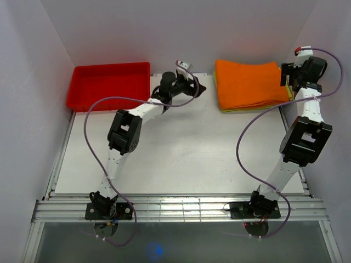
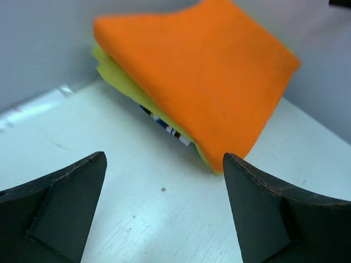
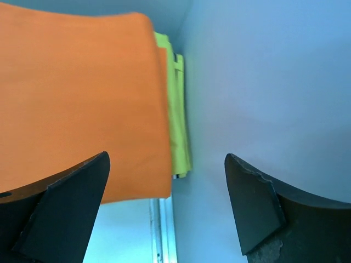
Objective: Fold and stack the trousers
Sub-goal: Neatly place the folded trousers to the corner
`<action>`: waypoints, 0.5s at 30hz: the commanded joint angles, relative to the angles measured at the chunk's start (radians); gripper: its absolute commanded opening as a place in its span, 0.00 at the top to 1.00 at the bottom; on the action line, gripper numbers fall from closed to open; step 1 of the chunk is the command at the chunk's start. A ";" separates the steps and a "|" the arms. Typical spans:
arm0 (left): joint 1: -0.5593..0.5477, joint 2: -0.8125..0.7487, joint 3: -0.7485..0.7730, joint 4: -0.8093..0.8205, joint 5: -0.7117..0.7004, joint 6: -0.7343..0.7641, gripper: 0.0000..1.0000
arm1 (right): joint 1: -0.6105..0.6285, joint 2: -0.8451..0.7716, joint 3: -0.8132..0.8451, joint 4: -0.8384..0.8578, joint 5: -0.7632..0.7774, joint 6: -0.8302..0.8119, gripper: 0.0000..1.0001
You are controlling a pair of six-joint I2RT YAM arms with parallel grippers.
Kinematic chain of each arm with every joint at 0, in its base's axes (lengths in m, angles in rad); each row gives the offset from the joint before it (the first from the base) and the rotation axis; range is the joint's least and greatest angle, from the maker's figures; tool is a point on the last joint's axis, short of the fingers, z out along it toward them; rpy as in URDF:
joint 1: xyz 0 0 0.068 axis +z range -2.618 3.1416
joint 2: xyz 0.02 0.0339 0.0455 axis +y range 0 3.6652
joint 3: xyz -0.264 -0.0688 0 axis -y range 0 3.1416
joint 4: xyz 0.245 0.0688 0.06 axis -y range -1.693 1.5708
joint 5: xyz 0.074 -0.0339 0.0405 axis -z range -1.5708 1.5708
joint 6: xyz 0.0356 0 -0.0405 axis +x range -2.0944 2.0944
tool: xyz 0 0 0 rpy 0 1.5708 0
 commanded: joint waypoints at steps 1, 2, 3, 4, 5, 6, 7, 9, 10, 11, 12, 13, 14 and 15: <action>0.077 -0.311 0.000 -0.230 0.081 0.015 0.02 | 0.004 -0.127 0.120 -0.219 -0.181 0.011 0.10; 0.110 -0.330 0.016 -0.378 0.083 0.024 0.02 | 0.006 -0.140 0.136 -0.261 -0.215 0.014 0.10; 0.127 -0.342 0.077 -0.472 0.078 0.048 0.02 | 0.006 -0.168 0.160 -0.301 -0.294 0.021 0.10; 0.144 -0.350 0.118 -0.567 0.078 0.059 0.02 | 0.007 -0.182 0.168 -0.337 -0.337 0.023 0.10; 0.187 -0.347 0.164 -0.752 0.098 0.071 0.02 | 0.007 -0.194 0.171 -0.399 -0.365 0.038 0.10; 0.208 -0.344 0.241 -0.843 0.100 0.106 0.02 | 0.009 -0.220 0.169 -0.429 -0.408 0.068 0.10; 0.228 -0.344 0.263 -0.917 0.088 0.120 0.02 | 0.009 -0.229 0.159 -0.467 -0.449 0.114 0.10; 0.313 -0.353 0.295 -1.109 0.101 0.145 0.02 | 0.010 -0.290 0.101 -0.552 -0.564 0.127 0.10; 0.343 -0.360 0.294 -1.160 0.121 0.153 0.02 | 0.012 -0.335 -0.045 -0.538 -0.586 0.142 0.10; 0.401 -0.373 0.275 -1.241 0.133 0.168 0.02 | 0.018 -0.376 -0.118 -0.518 -0.594 0.145 0.10; 0.425 -0.415 0.243 -1.273 0.112 0.185 0.02 | 0.029 -0.444 -0.178 -0.525 -0.591 0.147 0.10; 0.442 -0.445 0.150 -1.292 0.080 0.221 0.02 | 0.051 -0.476 -0.290 -0.535 -0.598 0.159 0.10; 0.462 -0.480 0.086 -1.304 0.042 0.260 0.02 | 0.064 -0.505 -0.348 -0.541 -0.611 0.170 0.10; 0.463 -0.565 0.014 -1.298 -0.048 0.284 0.02 | 0.078 -0.574 -0.407 -0.538 -0.618 0.184 0.10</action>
